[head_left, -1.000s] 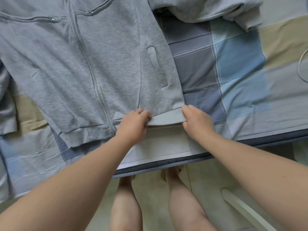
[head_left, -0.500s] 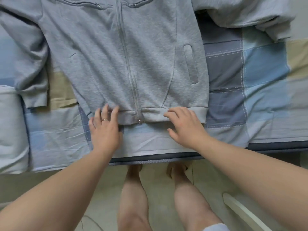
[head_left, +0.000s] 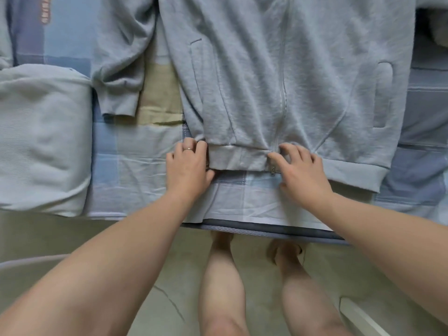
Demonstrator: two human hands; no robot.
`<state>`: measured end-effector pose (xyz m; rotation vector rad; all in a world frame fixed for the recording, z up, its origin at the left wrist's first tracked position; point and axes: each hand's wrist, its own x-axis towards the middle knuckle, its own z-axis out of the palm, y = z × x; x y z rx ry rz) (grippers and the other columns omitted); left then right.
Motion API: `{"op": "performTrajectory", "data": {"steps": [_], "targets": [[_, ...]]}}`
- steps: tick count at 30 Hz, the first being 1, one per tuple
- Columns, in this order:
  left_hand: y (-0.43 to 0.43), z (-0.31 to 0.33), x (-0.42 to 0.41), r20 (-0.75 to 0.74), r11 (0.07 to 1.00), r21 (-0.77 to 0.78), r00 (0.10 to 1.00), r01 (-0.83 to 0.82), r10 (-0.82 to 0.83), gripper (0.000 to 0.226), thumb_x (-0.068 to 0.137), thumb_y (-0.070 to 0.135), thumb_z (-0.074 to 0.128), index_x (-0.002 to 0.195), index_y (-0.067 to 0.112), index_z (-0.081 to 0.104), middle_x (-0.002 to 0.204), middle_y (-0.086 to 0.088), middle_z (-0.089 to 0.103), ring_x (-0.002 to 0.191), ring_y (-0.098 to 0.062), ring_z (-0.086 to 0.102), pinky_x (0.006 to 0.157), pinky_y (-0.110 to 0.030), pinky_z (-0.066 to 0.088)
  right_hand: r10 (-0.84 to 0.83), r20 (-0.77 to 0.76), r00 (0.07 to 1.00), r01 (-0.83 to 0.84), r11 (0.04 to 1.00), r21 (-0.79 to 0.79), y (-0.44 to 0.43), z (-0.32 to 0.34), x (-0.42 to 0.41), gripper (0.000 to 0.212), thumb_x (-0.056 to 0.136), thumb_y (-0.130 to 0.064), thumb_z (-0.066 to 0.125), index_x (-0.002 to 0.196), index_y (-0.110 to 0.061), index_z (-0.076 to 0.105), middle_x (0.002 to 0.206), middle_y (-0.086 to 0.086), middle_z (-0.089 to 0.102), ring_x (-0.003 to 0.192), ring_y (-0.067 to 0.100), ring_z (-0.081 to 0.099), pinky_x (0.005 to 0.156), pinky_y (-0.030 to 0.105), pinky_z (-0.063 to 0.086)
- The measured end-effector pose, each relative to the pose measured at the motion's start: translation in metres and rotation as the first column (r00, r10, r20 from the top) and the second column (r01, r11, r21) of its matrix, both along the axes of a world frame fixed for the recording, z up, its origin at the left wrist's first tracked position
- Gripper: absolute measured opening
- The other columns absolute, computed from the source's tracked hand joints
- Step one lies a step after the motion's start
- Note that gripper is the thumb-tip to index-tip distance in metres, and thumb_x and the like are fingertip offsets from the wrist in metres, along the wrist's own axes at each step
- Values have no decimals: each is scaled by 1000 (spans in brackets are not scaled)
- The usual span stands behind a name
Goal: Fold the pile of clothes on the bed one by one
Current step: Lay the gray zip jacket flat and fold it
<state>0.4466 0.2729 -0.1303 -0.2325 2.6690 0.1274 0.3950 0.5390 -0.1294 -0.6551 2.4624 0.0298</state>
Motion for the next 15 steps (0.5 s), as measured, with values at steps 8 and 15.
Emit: {"op": "performTrajectory", "data": {"steps": [8, 15], "targets": [[-31, -15, 5, -206, 991, 118, 978, 61, -36, 25, 92, 29, 44, 83, 10, 57, 83, -12, 61, 79, -38, 60, 64, -42, 42, -46, -67, 997, 47, 999, 9, -5, -4, -18, 30, 79, -2, 66, 106, -8, 54, 125, 16, 46, 105, 37, 44, 70, 44, 39], [-23, 5, -5, -66, 983, 162, 995, 90, -80, 50, 79, 47, 75, 110, 15, 52, 114, -9, 55, 103, -33, 53, 83, -42, 40, -19, 4, 1000, 19, 1000, -16, -8, 7, -29, 8, 89, -7, 61, 96, -4, 59, 121, 15, 48, 100, 37, 46, 60, 38, 39]]}}
